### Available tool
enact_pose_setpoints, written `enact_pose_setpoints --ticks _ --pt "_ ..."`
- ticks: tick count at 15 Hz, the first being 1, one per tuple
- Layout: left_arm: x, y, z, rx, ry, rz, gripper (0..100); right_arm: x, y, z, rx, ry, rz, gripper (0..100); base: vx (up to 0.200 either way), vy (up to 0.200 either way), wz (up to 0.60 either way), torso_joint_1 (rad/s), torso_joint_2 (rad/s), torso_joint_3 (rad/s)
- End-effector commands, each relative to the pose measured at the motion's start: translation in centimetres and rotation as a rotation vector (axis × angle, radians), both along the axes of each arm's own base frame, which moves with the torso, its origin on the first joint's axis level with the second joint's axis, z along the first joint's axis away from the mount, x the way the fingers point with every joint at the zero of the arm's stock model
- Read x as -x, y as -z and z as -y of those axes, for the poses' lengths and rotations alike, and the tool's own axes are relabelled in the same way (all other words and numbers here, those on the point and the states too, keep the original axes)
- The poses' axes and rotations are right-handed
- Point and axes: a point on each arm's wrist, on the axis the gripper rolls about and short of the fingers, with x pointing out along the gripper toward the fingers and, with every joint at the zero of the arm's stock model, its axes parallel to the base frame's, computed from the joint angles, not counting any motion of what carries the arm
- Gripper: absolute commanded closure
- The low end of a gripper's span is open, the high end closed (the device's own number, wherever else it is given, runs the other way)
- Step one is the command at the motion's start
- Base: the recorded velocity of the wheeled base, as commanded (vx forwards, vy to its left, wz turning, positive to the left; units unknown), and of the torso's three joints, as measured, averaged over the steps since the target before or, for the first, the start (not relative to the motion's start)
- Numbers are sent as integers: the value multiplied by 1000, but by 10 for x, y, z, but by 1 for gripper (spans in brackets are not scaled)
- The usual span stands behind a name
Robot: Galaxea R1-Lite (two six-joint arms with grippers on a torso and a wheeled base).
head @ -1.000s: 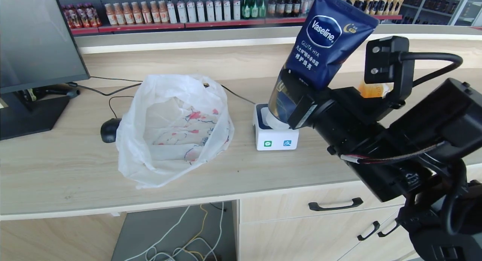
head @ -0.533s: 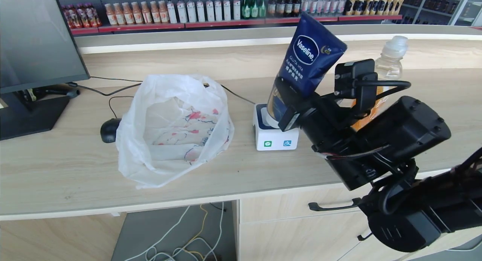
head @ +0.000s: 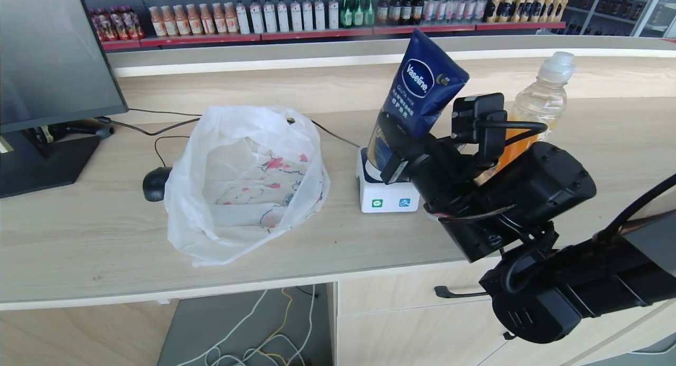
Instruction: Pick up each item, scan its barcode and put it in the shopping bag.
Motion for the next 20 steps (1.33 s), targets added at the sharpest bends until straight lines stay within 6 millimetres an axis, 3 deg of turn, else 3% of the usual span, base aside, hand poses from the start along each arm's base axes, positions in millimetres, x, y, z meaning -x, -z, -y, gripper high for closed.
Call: enact_pose_setpoints --ticks 1,4,11,20 --pt "0 0 0 1 0 1 0 -1 1 -1 -1 -1 -5 100 0 200 0 2 -2 12" --pt "0 0 0 1 0 -1 0 -2 -5 0 -81 38 -25 100 0 200 0 7 2 1" --pt "0 0 0 1 0 -1 0 -2 -5 0 -84 40 -27 100 0 200 0 2 4 2" --pt "0 0 0 1 0 1 0 2 -9 1 -87 33 -20 100 0 0 0 0 0 0"
